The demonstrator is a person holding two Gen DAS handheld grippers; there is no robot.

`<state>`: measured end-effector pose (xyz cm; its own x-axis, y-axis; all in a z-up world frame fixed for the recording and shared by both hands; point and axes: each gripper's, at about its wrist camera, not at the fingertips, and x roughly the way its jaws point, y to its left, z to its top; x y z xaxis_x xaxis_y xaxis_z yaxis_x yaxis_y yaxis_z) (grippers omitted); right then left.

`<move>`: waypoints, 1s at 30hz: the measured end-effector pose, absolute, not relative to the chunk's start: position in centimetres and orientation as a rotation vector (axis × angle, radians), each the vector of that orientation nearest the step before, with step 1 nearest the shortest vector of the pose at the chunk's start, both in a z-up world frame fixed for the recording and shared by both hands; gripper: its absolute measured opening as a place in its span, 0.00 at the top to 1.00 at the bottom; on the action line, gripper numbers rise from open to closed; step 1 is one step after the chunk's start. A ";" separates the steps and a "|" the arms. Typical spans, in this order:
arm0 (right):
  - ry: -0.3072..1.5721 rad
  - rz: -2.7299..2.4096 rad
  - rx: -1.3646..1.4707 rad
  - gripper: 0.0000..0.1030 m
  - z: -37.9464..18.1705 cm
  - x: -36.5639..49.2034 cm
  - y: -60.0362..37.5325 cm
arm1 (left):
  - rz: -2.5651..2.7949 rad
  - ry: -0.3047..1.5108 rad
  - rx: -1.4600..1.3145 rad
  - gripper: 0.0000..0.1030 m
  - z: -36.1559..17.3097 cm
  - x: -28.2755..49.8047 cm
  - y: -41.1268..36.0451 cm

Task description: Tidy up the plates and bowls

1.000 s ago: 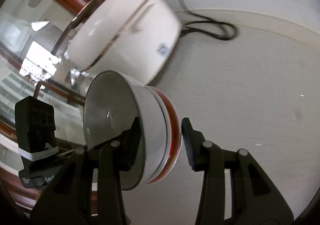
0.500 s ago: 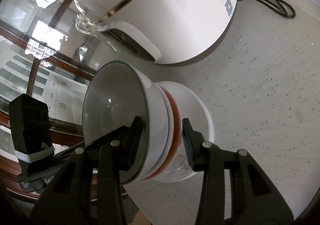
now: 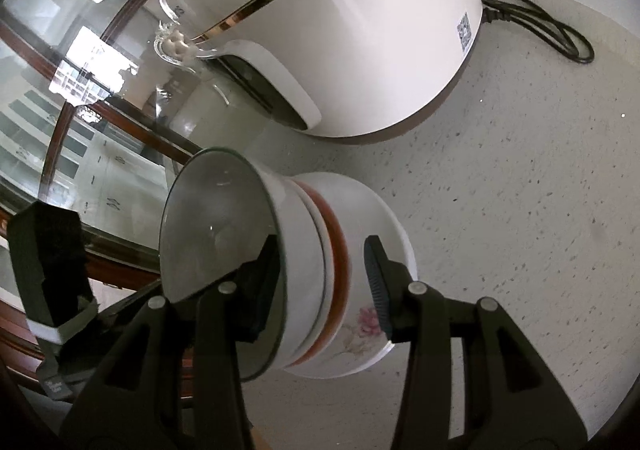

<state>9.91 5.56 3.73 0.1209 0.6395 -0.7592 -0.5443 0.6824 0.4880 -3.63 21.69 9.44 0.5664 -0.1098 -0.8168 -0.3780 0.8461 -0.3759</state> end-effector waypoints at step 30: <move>0.507 0.647 -0.081 0.21 3.1 -1.4 -8.1 | 0.483 0.576 -0.191 0.00 8.5 -15.5 9.8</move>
<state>-1.44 -8.09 3.06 0.6808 0.5568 -0.4759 -0.5956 0.7990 0.0829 -15.51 9.83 8.55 0.7314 0.3839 -0.5636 -0.4885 0.8716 -0.0403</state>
